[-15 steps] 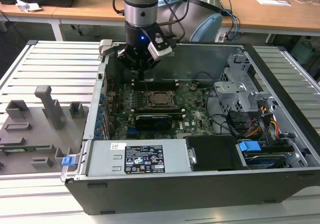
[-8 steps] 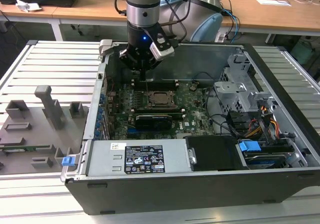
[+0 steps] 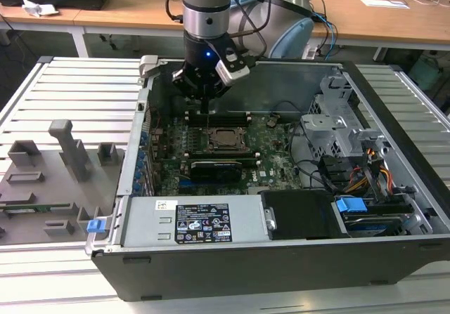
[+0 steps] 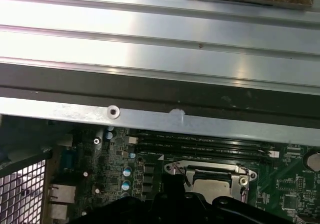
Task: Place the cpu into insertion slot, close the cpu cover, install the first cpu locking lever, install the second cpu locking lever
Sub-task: 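Install the first cpu locking lever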
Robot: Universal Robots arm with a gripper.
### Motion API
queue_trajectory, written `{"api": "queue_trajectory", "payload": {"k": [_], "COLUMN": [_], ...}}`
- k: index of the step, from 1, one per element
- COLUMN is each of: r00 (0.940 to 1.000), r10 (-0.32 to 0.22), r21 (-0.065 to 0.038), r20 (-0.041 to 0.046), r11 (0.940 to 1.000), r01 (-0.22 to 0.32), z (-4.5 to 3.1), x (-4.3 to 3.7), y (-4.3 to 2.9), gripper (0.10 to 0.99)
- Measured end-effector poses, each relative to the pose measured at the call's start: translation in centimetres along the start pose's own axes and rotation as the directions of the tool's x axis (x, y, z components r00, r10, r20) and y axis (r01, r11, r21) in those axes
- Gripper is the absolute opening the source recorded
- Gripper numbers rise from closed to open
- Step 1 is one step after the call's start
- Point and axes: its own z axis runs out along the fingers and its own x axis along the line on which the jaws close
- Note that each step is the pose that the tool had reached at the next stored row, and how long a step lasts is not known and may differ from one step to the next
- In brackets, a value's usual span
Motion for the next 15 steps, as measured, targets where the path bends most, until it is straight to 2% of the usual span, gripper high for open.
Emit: {"api": "queue_trajectory", "payload": {"k": [6, 7, 11, 12, 13, 15], "r00": [1.0000, 1.0000, 1.0000, 1.0000, 0.9999, 0.9999], "r10": [0.000, 0.000, 0.003, 0.006, 0.010, 0.010], "r21": [0.000, 0.000, -0.002, -0.005, -0.013, -0.031], "r20": [0.0000, 0.0000, 0.0003, 0.0007, 0.0013, 0.0027], "r11": [1.0000, 1.0000, 1.0000, 1.0000, 0.9999, 0.9995], "r01": [0.000, 0.000, -0.003, -0.006, -0.010, -0.010], "z": [0.07, 0.16, 0.73, 0.83, 1.05, 1.35], "x": [-0.80, -1.45, -2.93, -3.16, -3.49, -3.50], "y": [-0.07, -0.13, -0.28, -0.30, -0.34, -0.35], "gripper": [0.106, 0.106, 0.106, 0.106, 0.106, 0.106]}}
